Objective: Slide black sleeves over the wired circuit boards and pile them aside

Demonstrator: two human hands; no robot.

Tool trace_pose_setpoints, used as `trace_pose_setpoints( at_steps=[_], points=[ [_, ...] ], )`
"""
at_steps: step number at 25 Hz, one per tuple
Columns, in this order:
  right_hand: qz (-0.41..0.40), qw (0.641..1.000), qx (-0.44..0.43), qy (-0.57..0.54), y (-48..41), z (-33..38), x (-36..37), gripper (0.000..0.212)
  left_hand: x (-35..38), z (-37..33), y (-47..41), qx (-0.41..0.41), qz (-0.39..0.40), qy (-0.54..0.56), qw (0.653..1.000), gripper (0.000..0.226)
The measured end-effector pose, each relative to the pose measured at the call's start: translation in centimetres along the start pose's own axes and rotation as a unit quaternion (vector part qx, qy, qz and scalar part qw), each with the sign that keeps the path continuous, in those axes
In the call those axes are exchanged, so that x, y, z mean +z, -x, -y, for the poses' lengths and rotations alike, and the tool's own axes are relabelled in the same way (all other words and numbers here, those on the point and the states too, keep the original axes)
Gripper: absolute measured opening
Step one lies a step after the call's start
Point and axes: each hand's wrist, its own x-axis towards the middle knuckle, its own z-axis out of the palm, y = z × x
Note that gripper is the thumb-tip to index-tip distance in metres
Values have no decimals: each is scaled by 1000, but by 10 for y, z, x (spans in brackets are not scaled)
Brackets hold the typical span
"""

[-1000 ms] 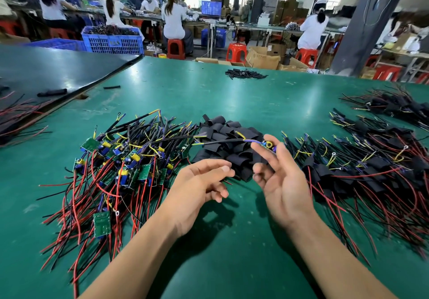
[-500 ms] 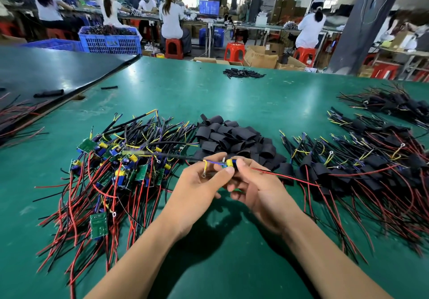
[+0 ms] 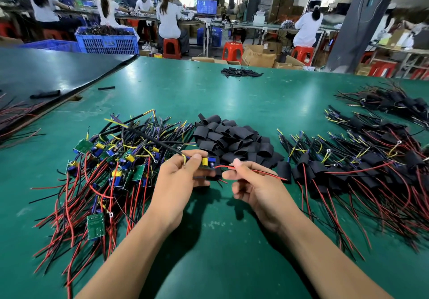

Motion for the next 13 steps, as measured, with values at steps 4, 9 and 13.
trace_pose_setpoints(
  at_steps=[4,9,13],
  points=[
    [18,999,-9,29,1,0,-1,16,-1,-2,0,-35,14,68,997,12],
    [18,998,-17,59,-1,-6,-2,18,-1,0,3,-33,26,33,999,26],
    [31,992,-51,109,0,-12,-1,9,1,-1,3,-13,-31,54,998,26]
  ],
)
